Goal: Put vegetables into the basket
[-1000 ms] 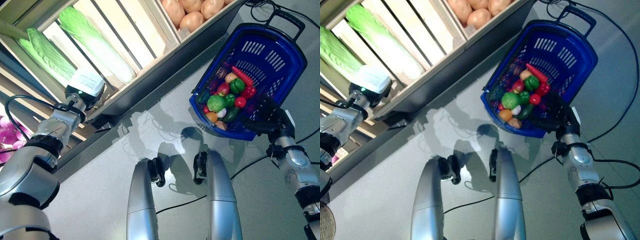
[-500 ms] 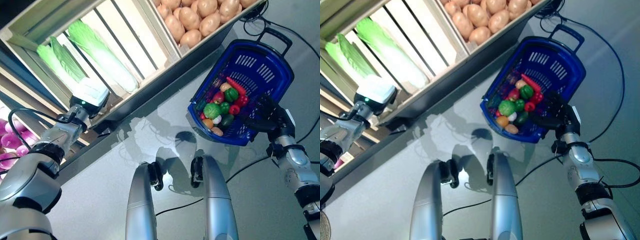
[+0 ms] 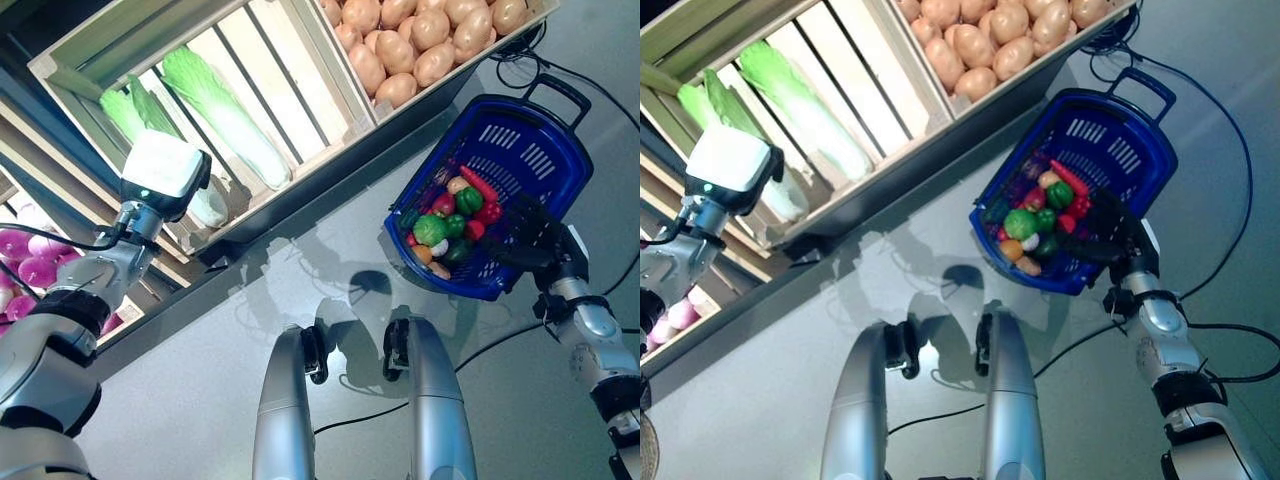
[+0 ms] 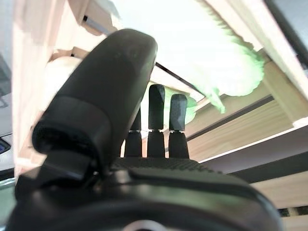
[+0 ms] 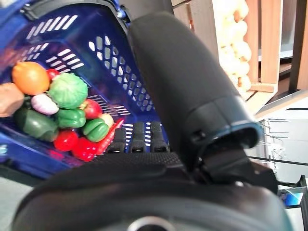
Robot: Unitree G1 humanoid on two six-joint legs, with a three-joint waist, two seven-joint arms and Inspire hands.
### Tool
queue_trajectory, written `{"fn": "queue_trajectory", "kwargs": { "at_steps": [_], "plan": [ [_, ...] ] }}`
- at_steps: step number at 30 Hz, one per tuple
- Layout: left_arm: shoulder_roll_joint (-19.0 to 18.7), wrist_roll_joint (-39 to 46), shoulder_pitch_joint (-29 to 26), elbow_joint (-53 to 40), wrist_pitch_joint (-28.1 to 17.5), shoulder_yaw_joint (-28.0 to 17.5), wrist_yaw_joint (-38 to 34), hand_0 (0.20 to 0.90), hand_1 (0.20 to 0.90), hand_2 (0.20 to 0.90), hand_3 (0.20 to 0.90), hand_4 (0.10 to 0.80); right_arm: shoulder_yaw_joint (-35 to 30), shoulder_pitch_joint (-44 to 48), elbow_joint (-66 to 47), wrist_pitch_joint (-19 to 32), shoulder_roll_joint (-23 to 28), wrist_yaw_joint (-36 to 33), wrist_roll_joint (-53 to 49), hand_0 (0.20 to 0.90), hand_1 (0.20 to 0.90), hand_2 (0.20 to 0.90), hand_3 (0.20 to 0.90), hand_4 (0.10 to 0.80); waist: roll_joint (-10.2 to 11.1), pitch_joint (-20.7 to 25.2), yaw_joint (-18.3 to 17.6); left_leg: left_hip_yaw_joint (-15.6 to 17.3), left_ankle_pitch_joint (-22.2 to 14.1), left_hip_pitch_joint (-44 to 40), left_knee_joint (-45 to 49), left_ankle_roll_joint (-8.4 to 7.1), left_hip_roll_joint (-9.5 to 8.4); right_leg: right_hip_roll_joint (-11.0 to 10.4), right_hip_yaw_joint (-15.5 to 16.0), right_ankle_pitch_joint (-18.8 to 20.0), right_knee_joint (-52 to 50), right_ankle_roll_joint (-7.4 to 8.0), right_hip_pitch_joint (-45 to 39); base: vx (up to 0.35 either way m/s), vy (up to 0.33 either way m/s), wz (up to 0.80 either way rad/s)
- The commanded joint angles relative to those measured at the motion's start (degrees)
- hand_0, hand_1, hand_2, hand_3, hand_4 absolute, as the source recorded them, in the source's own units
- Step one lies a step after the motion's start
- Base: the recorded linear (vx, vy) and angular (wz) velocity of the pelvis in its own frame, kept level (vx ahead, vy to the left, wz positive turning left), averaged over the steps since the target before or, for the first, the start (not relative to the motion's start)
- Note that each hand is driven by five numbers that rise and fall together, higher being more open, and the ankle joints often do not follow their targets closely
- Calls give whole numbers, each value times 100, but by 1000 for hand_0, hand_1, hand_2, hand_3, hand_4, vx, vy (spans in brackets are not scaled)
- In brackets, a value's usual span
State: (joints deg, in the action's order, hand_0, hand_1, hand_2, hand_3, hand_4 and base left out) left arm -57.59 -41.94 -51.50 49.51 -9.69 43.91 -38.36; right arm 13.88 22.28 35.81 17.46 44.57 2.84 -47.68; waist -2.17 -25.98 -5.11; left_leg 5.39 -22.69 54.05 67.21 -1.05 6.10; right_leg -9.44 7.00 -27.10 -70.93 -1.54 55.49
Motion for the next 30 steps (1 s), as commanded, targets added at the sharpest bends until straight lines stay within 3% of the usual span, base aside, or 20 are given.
{"fn": "queue_trajectory", "kwargs": {
  "at_steps": [1, 4, 5, 6, 30],
  "plan": [
    [-608, 566, 13, -119, 101, -552, -654, 300, 300, 300, 300, 400, -624, -38, -143, 610, 195, 247, -228, 900, 900, 900, 900, 800, 38, 357, -14, 519, -28, -537, -827, 312, -132, -99, -116, 458, 787, -174, -503, 0, 0, 0],
    [-589, 649, 27, -124, 127, -629, -726, 300, 300, 300, 300, 400, -628, -72, -130, 606, 195, 279, -225, 900, 900, 900, 900, 800, 45, 339, -24, 529, -43, -562, -818, 311, -134, -96, -127, 446, 780, -167, -526, 0, 0, 0],
    [-577, 619, 11, -107, 74, -640, -770, 535, 535, 535, 535, 557, -626, -70, -119, 596, 191, 295, -213, 900, 900, 900, 900, 800, 49, 335, -27, 531, -42, -575, -828, 308, -137, -97, -127, 444, 787, -168, -540, 0, 0, 0],
    [-571, 646, -11, -111, 58, -631, -711, 900, 900, 900, 900, 800, -622, -64, -107, 583, 194, 305, -215, 900, 900, 900, 900, 800, 50, 333, -31, 533, -43, -580, -832, 306, -137, -97, -127, 442, 791, -170, -545, 0, 0, 0],
    [-479, 235, -838, -434, -248, 7, -1064, 900, 900, 900, 900, 800, -434, 52, 88, 522, 199, 391, -243, 900, 900, 900, 900, 800, 88, 141, -159, 554, -95, -482, -661, 328, 0, -44, -206, 474, 714, -140, -459, 3, -2, -1]
  ]
}}
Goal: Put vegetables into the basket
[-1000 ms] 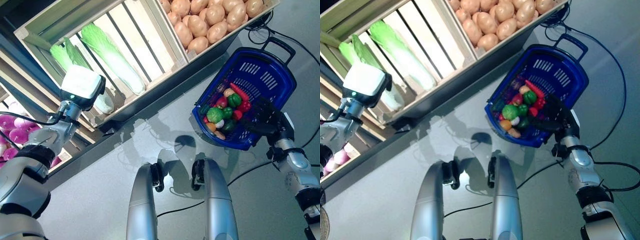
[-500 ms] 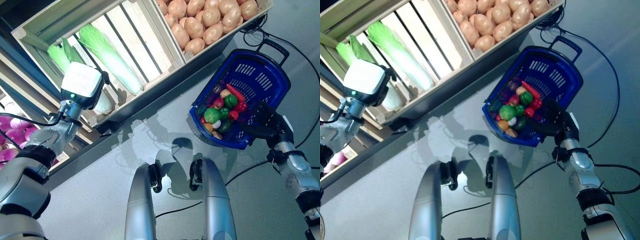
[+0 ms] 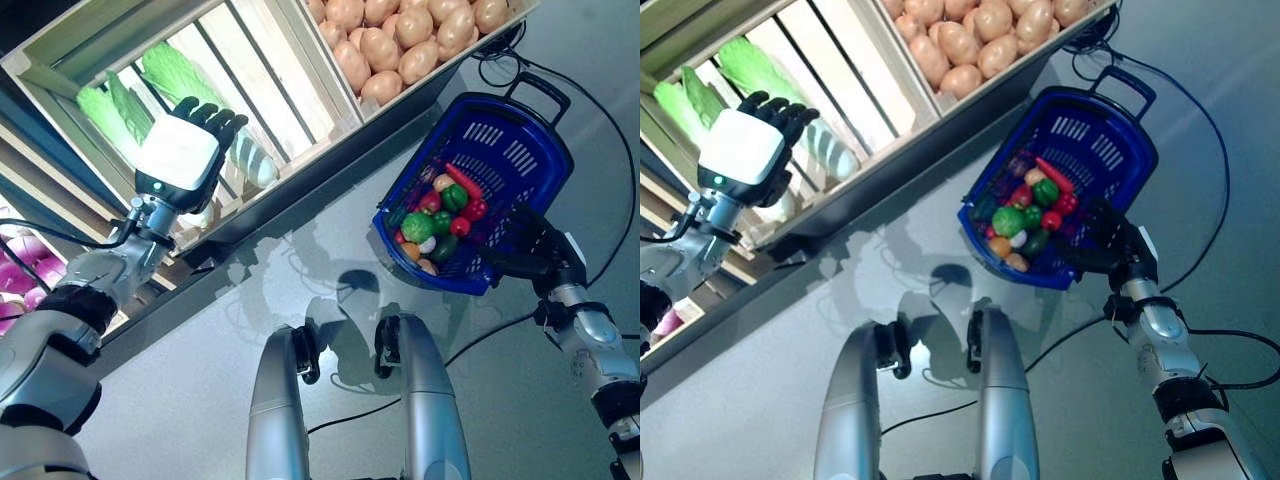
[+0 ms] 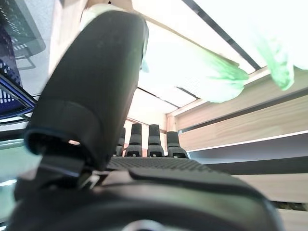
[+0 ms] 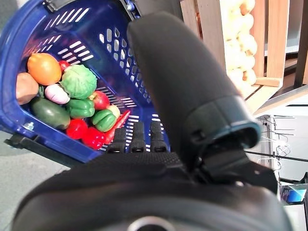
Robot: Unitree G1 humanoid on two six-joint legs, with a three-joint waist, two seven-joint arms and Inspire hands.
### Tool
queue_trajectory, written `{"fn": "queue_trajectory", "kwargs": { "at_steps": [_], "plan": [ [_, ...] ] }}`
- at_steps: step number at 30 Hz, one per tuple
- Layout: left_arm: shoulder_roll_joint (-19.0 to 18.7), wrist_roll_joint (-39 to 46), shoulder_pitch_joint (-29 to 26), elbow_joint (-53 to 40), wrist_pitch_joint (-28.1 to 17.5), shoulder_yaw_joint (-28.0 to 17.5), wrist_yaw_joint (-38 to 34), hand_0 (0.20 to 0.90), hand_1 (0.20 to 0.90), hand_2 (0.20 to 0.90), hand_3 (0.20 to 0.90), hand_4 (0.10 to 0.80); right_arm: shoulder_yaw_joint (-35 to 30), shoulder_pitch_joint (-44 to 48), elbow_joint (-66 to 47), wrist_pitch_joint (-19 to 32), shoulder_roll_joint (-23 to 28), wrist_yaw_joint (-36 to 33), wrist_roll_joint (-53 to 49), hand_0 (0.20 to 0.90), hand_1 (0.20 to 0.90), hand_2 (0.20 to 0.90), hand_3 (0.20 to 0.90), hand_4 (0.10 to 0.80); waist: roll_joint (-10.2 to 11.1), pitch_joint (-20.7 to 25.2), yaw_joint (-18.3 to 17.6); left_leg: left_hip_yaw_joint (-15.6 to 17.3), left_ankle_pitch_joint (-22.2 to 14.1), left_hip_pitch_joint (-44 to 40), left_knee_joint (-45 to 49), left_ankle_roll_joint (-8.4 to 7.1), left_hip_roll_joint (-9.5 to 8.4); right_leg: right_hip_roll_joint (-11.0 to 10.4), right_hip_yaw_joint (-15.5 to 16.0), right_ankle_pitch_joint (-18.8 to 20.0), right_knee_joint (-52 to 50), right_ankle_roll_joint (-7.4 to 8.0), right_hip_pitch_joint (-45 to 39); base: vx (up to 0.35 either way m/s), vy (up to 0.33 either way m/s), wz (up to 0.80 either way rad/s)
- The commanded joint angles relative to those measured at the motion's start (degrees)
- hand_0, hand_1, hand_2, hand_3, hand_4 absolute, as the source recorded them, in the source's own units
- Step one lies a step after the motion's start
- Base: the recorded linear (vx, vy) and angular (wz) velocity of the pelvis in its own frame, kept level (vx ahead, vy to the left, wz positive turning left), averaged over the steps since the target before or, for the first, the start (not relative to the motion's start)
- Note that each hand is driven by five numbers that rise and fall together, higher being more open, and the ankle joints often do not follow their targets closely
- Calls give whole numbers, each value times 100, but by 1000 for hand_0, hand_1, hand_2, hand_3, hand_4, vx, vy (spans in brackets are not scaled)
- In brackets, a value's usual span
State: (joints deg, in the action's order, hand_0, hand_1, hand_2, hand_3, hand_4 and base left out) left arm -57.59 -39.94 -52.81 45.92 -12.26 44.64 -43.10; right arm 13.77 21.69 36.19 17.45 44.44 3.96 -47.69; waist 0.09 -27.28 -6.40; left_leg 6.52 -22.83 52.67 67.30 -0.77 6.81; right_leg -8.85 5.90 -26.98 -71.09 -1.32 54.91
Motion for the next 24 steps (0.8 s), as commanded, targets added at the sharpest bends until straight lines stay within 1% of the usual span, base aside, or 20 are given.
{"fn": "queue_trajectory", "kwargs": {
  "at_steps": [1, 3, 8, 11, 13, 14, 16, 17, 18, 20, 21, 22, 23, 24],
  "plan": [
    [-490, -98, -747, -105, -20, -18, -619, 900, 900, 900, 900, 800, -409, 103, 64, 528, 206, 294, -246, 900, 900, 900, 900, 800, -140, 263, -35, 443, -92, -342, -651, 307, -63, -105, -104, 458, 713, -161, -396, 29, -14, -3],
    [-523, -228, -846, -155, -52, 82, -500, 900, 900, 900, 900, 800, -403, 94, 57, 524, 211, 318, -255, 900, 900, 900, 900, 800, -146, 255, -45, 445, -100, -336, -641, 310, -62, -101, -109, 454, 707, -159, -392, 15, -6, -1],
    [-534, -416, -1156, -156, -41, 470, 122, 900, 900, 900, 900, 800, -350, 177, 30, 471, 275, 266, -215, 900, 900, 900, 900, 800, -162, 218, -99, 442, -149, -252, -527, 317, -39, -100, -153, 432, 621, -154, -304, 38, -9, -4],
    [-489, -367, -1360, -9, 24, 684, 352, 900, 900, 900, 900, 800, -328, 277, 72, 448, 347, 210, -225, 900, 900, 900, 900, 800, -156, 155, -127, 416, -182, -119, -381, 334, 2, -102, -168, 425, 511, -150, -171, 16, 0, -2],
    [-469, -356, -1389, 37, 48, 718, 383, 900, 900, 900, 900, 800, -323, 293, 63, 436, 361, 169, -221, 900, 900, 900, 900, 800, -151, 146, -130, 403, -192, -70, -339, 336, 10, -96, -171, 422, 483, -150, -129, 6, 0, -3],
    [-411, -255, -1517, 179, 153, 819, 498, 900, 900, 900, 900, 800, -342, 331, 68, 430, 423, 99, -259, 900, 900, 900, 900, 800, -133, 82, -152, 347, -225, 126, -170, 349, 37, -84, -193, 406, 360, -155, 53, -1, 1, -4],
    [-369, -194, -1608, 310, 129, 890, 728, 900, 900, 900, 900, 800, -379, 338, 87, 438, 445, 16, -250, 900, 900, 900, 900, 800, -116, 38, -158, 296, -257, 335, 13, 366, 67, -81, -194, 395, 237, -166, 238, 0, 3, -8],
    [-369, -194, -1609, 310, 129, 891, 728, 900, 900, 900, 900, 800, -380, 338, 87, 438, 445, 16, -250, 900, 900, 900, 900, 800, -118, 42, -156, 295, -258, 342, 17, 366, 69, -80, -194, 395, 234, -166, 244, -20, 6, -11],
    [-301, -142, -1741, 428, 236, 1008, 1132, 900, 900, 900, 900, 800, -445, 340, 71, 459, 457, -52, -282, 900, 900, 900, 900, 800, -85, -20, -163, 238, -316, 684, 313, 398, 95, -92, -173, 377, 22, -173, 568, -25, 4, -8],
    [-281, -92, -1791, 512, 325, 1063, 1340, 900, 900, 900, 900, 800, -487, 322, 35, 467, 458, -102, -308, 900, 900, 900, 900, 800, -68, -63, -163, 208, -338, 857, 444, 412, 103, -106, -155, 379, -67, -173, 728, -35, -6, -9],
    [-249, 86, -1785, 604, 520, 1082, 1714, 900, 900, 900, 900, 800, -540, 273, 10, 499, 439, -154, -297, 900, 900, 900, 900, 800, -58, -112, -157, 185, -372, 1068, 602, 446, 119, -135, -128, 378, -172, -168, 924, -29, -16, -6],
    [-238, 92, -1783, 630, 588, 1082, 1853, 900, 900, 900, 900, 800, -559, 254, 7, 504, 434, -162, -299, 900, 900, 900, 900, 800, -58, -117, -157, 179, -383, 1122, 638, 456, 126, -141, -120, 379, -196, -167, 976, -28, -15, -5],
    [-222, 192, -1742, 676, 782, 1088, 2317, 900, 900, 900, 900, 800, -595, 206, -25, 533, 413, -185, -313, 900, 900, 900, 900, 800, -57, -150, -158, 170, -403, 1250, 728, 480, 140, -156, -115, 392, -259, -159, 1110, -16, -9, -6],
    [-213, 126, -1724, 693, 886, 1086, 2490, 900, 900, 900, 900, 800, -612, 194, -42, 531, 410, -196, -325, 900, 900, 900, 900, 800, -61, -154, -158, 168, -412, 1316, 766, 488, 147, -157, -113, 396, -283, -160, 1174, -23, -2, -6]
  ]
}}
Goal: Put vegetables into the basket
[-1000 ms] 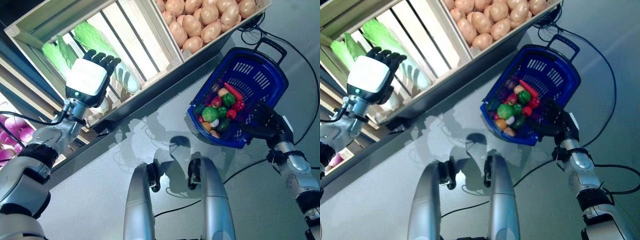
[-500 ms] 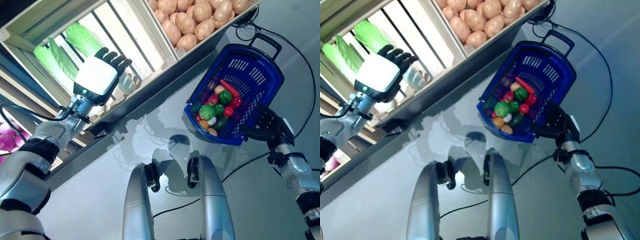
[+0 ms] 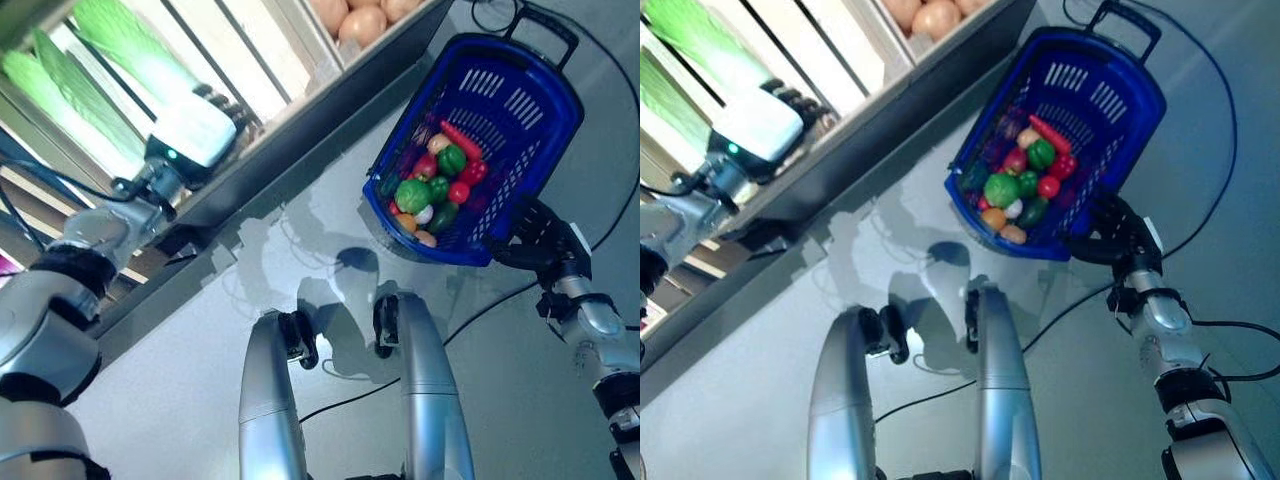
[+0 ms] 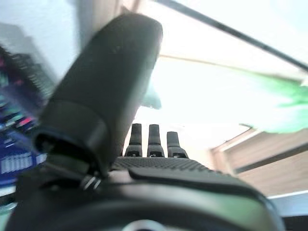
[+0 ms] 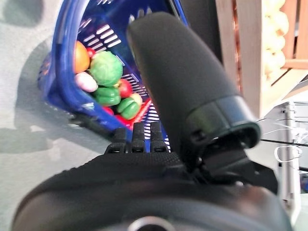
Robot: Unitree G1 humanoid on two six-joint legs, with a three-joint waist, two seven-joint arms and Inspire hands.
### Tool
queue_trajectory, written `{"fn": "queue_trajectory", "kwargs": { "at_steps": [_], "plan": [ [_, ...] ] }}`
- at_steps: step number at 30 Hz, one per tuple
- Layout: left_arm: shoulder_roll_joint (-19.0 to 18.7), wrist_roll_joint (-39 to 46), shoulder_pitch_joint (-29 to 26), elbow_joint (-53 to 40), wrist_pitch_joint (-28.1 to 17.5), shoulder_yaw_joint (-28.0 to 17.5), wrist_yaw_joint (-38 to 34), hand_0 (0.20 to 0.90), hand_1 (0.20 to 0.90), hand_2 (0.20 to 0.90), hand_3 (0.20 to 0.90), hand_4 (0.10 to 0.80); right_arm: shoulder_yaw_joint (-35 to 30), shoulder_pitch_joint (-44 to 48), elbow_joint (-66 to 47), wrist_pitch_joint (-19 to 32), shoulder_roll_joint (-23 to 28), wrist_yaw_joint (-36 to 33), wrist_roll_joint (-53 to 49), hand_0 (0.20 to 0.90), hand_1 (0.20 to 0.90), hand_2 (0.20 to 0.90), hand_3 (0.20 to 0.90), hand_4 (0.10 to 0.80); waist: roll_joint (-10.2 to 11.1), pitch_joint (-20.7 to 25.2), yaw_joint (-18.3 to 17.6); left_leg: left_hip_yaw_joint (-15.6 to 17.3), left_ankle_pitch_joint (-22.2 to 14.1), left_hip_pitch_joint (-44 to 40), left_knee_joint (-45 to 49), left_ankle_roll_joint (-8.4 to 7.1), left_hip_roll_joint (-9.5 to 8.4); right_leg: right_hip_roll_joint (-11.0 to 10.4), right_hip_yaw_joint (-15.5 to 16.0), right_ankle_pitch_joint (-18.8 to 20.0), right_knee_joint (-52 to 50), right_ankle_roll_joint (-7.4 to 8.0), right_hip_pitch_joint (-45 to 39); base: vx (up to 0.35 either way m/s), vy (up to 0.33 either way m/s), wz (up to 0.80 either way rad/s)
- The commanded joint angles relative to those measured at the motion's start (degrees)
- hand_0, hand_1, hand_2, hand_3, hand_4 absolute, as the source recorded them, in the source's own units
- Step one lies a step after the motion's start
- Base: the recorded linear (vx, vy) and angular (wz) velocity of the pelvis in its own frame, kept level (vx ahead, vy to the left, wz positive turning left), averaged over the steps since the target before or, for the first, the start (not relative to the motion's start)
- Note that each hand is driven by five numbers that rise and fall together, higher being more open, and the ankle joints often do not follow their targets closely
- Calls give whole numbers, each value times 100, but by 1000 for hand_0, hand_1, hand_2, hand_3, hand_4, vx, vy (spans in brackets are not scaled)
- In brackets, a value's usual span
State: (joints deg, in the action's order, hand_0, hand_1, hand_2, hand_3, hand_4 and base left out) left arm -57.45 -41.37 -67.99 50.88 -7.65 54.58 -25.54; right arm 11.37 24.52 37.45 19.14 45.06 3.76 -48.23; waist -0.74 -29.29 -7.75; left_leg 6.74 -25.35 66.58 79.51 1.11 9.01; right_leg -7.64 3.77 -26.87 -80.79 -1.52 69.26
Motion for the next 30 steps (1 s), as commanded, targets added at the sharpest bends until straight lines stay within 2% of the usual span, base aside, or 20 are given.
{"fn": "queue_trajectory", "kwargs": {
  "at_steps": [1, 9, 18, 19, 20, 30],
  "plan": [
    [-217, 315, -174, 220, 558, 93, 906, 900, 900, 900, 900, 800, -372, -79, -185, 371, 354, -177, -283, 900, 900, 900, 900, 800, 18, 26, -26, 129, -161, 4, -411, 298, -86, -273, 93, 399, 659, -128, -188, 0, 0, 0],
    [-88, 487, -291, 703, 1035, 171, 1072, 900, 900, 900, 900, 800, -407, 18, -238, 406, 478, -166, -359, 900, 900, 900, 900, 800, 14, -20, -49, 91, -156, 385, -301, 285, -96, -333, 89, 467, 605, -98, 167, -7, 14, -4],
    [-80, 398, -639, 859, 1060, 280, 918, 900, 900, 900, 900, 800, -591, -161, -296, 617, 383, -442, -380, 900, 900, 900, 900, 800, 39, -36, -64, 39, -148, 887, -28, 325, -78, -411, 130, 487, 412, -90, 607, -7, -4, 2],
    [-90, 413, -677, 874, 1052, 305, 973, 559, 559, 559, 559, 573, -616, -195, -309, 642, 380, -413, -395, 900, 900, 900, 900, 800, 42, -37, -69, 38, -146, 902, -22, 328, -75, -415, 134, 493, 409, -88, 622, 0, 0, 0],
    [-102, 434, -682, 883, 1022, 315, 991, 300, 300, 300, 300, 400, -646, -225, -340, 672, 362, -387, -379, 900, 900, 900, 900, 800, 41, -37, -75, 43, -137, 898, -43, 325, -71, -419, 142, 504, 435, -91, 614, 0, 0, 0],
    [-200, 532, -663, 822, 803, 293, 951, 300, 300, 300, 300, 400, -672, -202, -471, 729, 384, -257, -299, 900, 900, 900, 900, 800, 3, -19, -105, 136, -78, 515, -342, 270, 13, -402, 116, 557, 686, -77, 255, 0, 0, 0]
  ]
}}
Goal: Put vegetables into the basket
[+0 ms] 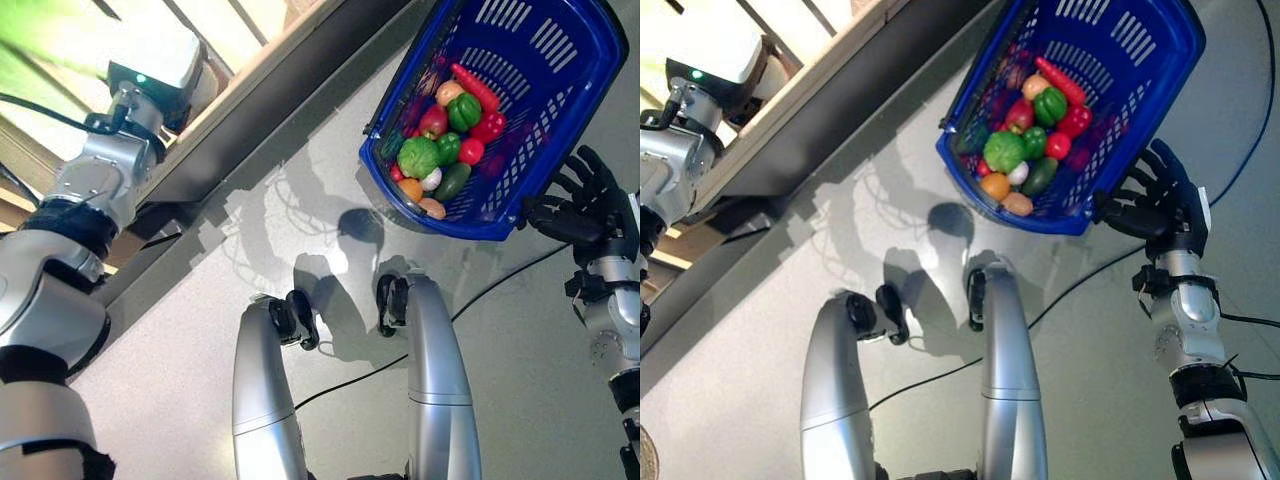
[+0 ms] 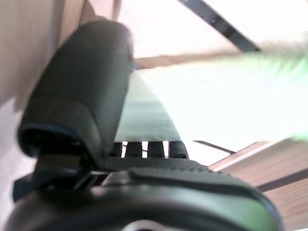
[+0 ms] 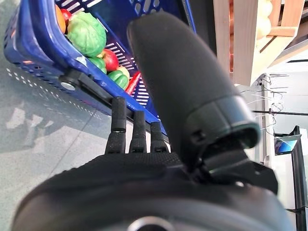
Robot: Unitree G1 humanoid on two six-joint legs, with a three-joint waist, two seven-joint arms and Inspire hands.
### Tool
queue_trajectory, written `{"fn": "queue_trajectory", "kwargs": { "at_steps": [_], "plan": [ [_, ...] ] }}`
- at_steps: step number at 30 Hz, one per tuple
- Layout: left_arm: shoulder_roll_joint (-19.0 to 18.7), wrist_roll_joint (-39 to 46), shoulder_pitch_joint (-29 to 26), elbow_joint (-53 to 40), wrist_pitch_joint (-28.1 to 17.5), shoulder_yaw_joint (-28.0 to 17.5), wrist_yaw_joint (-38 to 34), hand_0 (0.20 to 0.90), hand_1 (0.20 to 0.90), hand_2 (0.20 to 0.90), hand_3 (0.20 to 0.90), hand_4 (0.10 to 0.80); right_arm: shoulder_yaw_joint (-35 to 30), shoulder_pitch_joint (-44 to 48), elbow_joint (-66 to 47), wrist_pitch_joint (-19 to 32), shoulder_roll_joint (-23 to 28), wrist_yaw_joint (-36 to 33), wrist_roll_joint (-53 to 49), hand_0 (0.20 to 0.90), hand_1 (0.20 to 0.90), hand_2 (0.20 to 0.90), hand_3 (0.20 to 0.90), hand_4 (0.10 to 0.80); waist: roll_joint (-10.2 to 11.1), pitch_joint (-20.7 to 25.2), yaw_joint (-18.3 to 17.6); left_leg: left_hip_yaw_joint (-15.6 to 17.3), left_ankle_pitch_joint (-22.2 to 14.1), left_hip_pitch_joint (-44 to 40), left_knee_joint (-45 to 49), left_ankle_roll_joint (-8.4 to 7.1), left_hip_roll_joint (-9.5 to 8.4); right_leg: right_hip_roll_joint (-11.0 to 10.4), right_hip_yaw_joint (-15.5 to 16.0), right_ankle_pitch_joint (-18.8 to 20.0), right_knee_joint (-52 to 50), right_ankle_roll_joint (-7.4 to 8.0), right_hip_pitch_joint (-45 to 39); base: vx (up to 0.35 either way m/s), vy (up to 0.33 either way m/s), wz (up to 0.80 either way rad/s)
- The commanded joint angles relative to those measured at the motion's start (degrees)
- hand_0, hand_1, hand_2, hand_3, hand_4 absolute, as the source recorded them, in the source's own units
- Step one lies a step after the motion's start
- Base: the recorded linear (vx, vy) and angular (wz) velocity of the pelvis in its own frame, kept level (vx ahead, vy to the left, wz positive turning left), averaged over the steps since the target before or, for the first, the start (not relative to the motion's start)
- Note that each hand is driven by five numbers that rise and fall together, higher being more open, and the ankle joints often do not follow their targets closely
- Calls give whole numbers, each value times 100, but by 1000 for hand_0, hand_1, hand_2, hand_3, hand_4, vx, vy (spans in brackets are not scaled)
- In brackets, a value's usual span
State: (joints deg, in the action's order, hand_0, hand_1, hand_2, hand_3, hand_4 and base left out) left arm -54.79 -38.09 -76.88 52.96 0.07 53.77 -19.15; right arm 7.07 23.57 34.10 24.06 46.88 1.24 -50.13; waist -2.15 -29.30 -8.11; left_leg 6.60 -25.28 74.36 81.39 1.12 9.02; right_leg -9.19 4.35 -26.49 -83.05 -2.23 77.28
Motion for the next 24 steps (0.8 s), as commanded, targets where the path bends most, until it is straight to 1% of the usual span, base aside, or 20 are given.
{"fn": "queue_trajectory", "kwargs": {
  "at_steps": [1, 6, 13, 18, 21, 24],
  "plan": [
    [-465, 211, 233, 629, 13, 374, 264, 300, 300, 300, 300, 400, -231, -87, -120, 237, 201, 21, -117, 900, 900, 900, 900, 800, 145, -16, -66, 157, -80, -306, -557, 263, 19, -245, 56, 523, 936, -4, -588, 0, 0, 0],
    [-471, 218, 266, 566, -115, 297, 4, 300, 300, 300, 300, 400, -144, 14, -148, 241, 173, 77, -99, 900, 900, 900, 900, 800, 133, 5, -50, 229, -50, -685, -808, 221, 45, -204, 71, 510, 1133, -13, -949, 0, 0, 0],
    [-526, 272, 416, 479, -447, 153, -471, 300, 300, 300, 300, 400, 26, 114, -308, 162, 155, 115, -74, 900, 900, 900, 900, 800, 123, 98, -77, 368, 11, -1414, -1258, 137, 49, -81, 27, 470, 1457, -37, -1642, 2, -5, -3],
    [-600, 32, 640, 276, -738, -5, -1269, 300, 300, 300, 300, 400, 154, 20, -380, 147, 24, 215, 60, 900, 900, 900, 900, 800, 94, 278, -93, 477, 59, -2005, -1595, 80, 10, -54, -26, 433, 1679, -71, -2183, 3, -4, -2],
    [-720, -80, 785, 51, -888, -134, -1702, 300, 300, 300, 300, 400, 211, -109, -479, 160, -61, 247, 131, 900, 900, 900, 900, 800, 76, 424, -86, 534, 96, -2358, -1820, 63, -30, -75, -9, 433, 1852, -91, -2526, 15, -11, 0],
    [-888, -120, 1022, -359, -1064, -350, -2116, 300, 300, 300, 300, 400, 235, -312, -685, 82, -232, 188, 233, 900, 900, 900, 900, 800, 55, 667, -50, 582, 113, -2773, -2074, 96, -120, -125, 21, 409, 2014, -95, -2905, 64, -36, 2]
  ]
}}
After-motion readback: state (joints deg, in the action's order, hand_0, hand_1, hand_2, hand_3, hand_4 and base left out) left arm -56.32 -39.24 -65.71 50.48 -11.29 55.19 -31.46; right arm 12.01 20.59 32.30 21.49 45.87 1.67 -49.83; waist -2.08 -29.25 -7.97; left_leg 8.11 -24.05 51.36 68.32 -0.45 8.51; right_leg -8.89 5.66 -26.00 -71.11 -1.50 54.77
